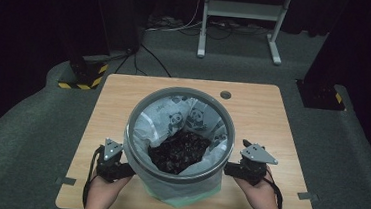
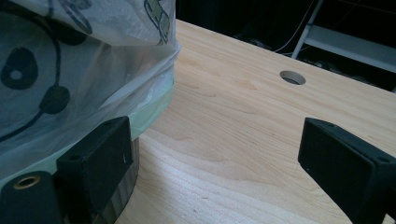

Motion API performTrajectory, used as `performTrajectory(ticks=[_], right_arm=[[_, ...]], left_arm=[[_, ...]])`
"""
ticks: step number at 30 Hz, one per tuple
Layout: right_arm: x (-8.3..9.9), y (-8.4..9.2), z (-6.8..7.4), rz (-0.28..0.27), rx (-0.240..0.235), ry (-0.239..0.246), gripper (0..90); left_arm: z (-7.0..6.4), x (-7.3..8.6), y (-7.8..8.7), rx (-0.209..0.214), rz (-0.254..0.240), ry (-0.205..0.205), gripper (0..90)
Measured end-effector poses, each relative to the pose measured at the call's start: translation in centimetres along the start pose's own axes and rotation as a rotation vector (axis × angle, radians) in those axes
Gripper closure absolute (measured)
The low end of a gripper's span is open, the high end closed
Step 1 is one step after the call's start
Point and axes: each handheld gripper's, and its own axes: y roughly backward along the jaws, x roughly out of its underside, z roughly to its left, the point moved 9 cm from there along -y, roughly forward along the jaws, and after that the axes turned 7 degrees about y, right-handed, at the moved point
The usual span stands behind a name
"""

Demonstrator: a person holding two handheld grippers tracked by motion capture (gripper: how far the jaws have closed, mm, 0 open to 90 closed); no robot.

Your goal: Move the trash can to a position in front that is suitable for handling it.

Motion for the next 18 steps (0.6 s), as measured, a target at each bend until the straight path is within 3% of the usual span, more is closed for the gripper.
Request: performTrajectory(ticks=[18], right_arm=[[-0.03, -0.15, 0.77, -0.006, -0.032, 0.025, 10.1]], left_arm=[[-0.09, -0.04, -0.07, -0.005, 0.009, 0.016, 17.0]])
